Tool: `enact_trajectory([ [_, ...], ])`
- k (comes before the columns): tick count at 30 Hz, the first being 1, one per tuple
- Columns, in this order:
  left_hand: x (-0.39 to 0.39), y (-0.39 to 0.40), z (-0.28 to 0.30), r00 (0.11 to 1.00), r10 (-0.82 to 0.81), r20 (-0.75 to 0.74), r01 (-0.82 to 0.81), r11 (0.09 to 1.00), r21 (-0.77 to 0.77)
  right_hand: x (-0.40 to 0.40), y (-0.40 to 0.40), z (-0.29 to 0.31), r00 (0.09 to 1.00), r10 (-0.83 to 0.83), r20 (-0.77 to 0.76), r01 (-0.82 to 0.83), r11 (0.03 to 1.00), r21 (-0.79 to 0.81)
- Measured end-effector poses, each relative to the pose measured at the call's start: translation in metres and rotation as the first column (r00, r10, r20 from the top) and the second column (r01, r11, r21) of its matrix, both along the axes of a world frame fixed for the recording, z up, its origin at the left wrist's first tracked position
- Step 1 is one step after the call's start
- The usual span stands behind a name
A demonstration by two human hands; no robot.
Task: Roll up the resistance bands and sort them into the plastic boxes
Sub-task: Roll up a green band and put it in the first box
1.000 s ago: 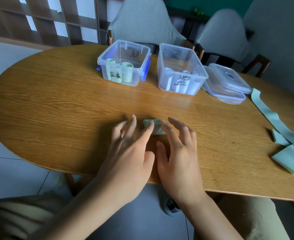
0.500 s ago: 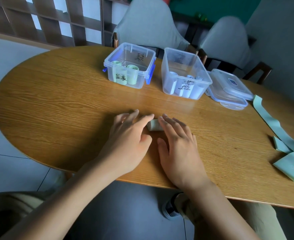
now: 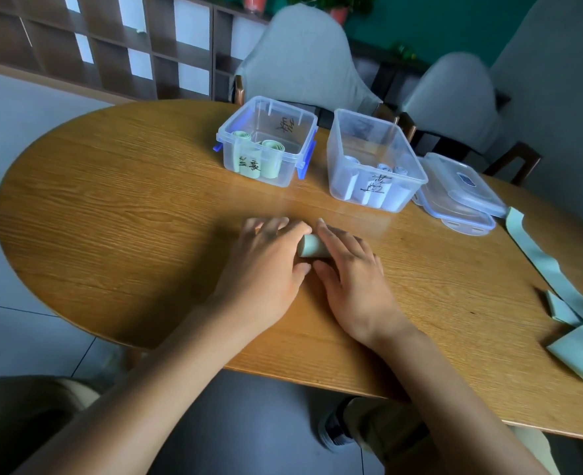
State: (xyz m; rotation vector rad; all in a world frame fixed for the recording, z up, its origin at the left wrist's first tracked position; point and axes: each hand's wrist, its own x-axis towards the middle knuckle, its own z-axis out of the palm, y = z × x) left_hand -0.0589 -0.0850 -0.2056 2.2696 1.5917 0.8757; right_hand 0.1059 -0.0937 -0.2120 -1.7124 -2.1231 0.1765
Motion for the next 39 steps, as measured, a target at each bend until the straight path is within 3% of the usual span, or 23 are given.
enact_trajectory([
  [5, 0.002, 0.011, -0.004, 1.0, 0.017, -0.004, -0.017, 0.999, 0.043, 0.0, 0.013, -0.004, 1.0, 0.007, 0.016, -0.007, 1.0, -0.006],
  [15, 0.006, 0.021, -0.01, 0.999, 0.035, -0.004, -0.035, 0.993, 0.109, 0.001, 0.014, -0.013, 0.996, -0.028, -0.08, 0.042, 0.983, 0.177],
  [22, 0.001, 0.02, -0.013, 0.999, -0.034, -0.023, 0.036, 0.992, 0.119, -0.001, 0.007, -0.005, 0.975, 0.029, -0.22, 0.047, 0.941, 0.335],
  [26, -0.009, 0.021, -0.012, 0.998, -0.059, 0.008, 0.058, 0.993, 0.101, -0.002, 0.001, 0.0, 0.958, 0.118, -0.261, -0.025, 0.942, 0.335],
  [30, -0.017, 0.019, -0.012, 0.997, -0.074, 0.012, 0.072, 0.994, 0.081, -0.001, -0.002, 0.001, 0.958, 0.157, -0.239, -0.085, 0.954, 0.289],
  [39, -0.029, 0.006, -0.007, 0.994, -0.072, 0.077, 0.068, 0.996, 0.056, -0.006, -0.004, 0.001, 0.972, 0.165, -0.165, -0.095, 0.925, 0.368],
])
